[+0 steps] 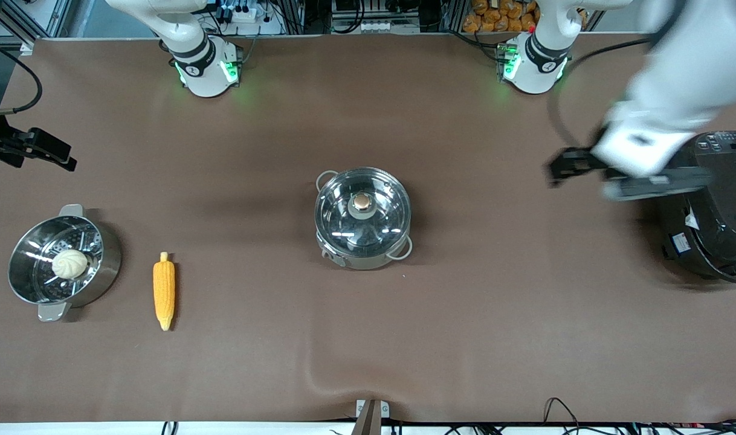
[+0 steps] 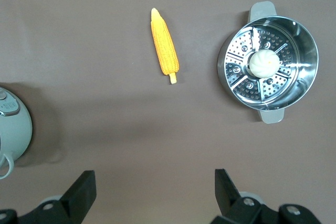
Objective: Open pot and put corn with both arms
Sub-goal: 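Reach the left gripper to the glass lid knob while the right gripper reaches the corn, then grasp the lid knob with the left gripper while the right gripper grasps the corn, then lift the lid aside with the left gripper while the right gripper carries corn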
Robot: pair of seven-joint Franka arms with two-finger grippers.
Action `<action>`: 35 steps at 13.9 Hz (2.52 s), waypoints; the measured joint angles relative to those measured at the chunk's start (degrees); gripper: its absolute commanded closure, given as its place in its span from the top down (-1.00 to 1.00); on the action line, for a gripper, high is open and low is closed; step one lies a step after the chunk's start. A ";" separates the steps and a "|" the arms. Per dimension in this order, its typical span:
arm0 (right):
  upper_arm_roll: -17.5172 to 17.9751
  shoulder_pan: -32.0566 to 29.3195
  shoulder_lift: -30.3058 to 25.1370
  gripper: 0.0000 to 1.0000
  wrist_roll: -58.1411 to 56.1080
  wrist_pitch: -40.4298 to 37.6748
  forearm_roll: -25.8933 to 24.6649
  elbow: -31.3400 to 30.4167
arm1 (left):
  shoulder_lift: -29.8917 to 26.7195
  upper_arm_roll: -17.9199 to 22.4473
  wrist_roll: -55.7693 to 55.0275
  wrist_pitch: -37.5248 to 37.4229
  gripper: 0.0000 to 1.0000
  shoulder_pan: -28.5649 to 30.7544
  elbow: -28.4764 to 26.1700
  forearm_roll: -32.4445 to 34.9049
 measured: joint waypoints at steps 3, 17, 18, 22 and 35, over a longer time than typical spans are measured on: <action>0.23 1.12 2.46 1.00 -1.40 3.04 0.06 -0.13 | 8.20 -0.32 -16.37 4.88 1.00 -12.27 3.66 0.28; -0.61 0.53 32.85 1.00 -13.02 29.07 -1.02 -1.22 | 28.12 3.28 -42.71 19.75 0.74 -27.05 10.31 0.42; -0.62 0.51 34.16 1.00 -14.22 30.70 -1.26 -1.17 | 28.51 3.34 -42.73 19.80 0.74 -27.03 10.33 0.42; -0.93 -0.75 40.44 1.00 -19.20 40.55 -1.33 -0.68 | 29.12 3.40 -42.75 19.83 0.52 -27.02 10.37 0.42; -0.84 -1.08 44.09 -1.00 -19.63 42.59 0.67 1.44 | 29.57 3.41 -43.43 19.91 -1.00 -26.77 11.27 0.18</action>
